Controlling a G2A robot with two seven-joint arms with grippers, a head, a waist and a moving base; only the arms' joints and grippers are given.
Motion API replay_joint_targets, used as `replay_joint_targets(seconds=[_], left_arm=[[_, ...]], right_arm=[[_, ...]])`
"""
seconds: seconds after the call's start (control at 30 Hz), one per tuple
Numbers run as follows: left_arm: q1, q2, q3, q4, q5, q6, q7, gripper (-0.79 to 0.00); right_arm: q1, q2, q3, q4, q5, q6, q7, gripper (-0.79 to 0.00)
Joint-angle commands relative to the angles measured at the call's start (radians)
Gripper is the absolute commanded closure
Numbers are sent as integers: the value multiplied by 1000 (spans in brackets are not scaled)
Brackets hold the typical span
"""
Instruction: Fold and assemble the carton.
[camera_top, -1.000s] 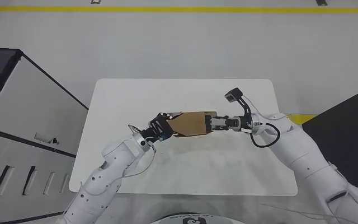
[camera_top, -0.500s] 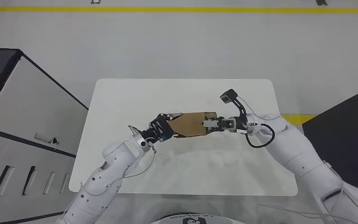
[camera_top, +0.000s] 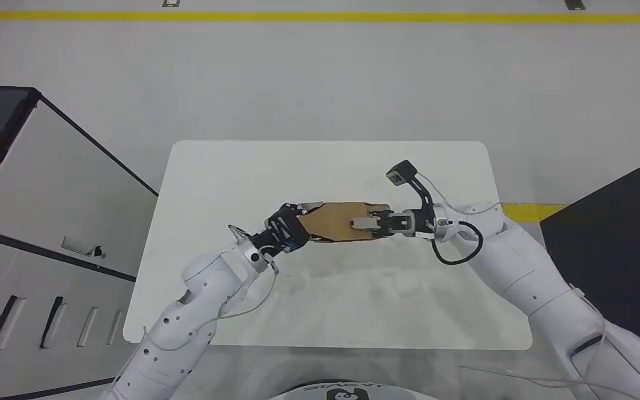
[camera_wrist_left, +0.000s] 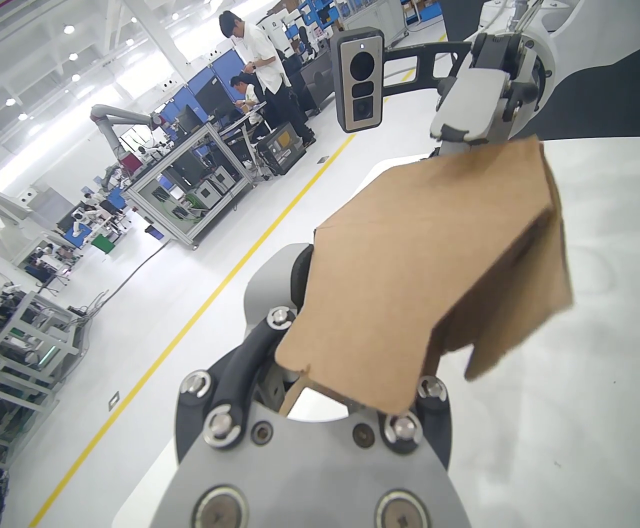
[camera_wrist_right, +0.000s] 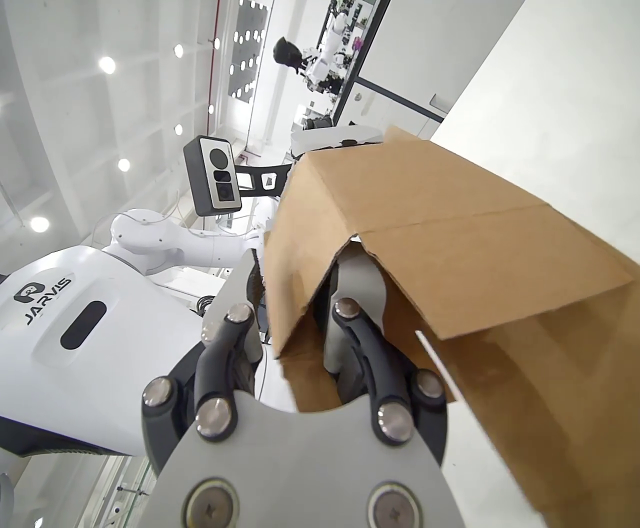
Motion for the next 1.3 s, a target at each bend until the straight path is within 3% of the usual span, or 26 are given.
replay_joint_targets(seconds=[0.0,0.17,0.2,0.23,0.27,0.6,0.93,1.27], left_arm=[[0,0,-1,0,-2,0,-2,0],[0,1,-2,1,-1,-2,-2,0],[0,1,-2,2,-2,-2,-2,-246],[0,1,-2,2,-3,-3,-3,-686],[-1,1,-3,2,-5,-3,-3,-785],[5,4,-29,-8,-23,20,1,-785],[54,13,-91,-63,-28,43,9,-785],[64,15,-102,-76,-7,65,18,-785]], right_arm=[[1,-2,-1,5,-2,-3,-3,-12],[4,-9,-3,12,-12,-8,-8,0],[4,-9,-3,14,-18,-9,-9,0],[4,-10,-2,15,-23,-11,-11,0],[3,-10,-2,17,-26,-13,-13,0],[-18,0,31,8,-24,-20,-20,0],[-80,41,113,-53,30,-5,-5,0],[-98,40,120,-75,-3,17,-35,0]])
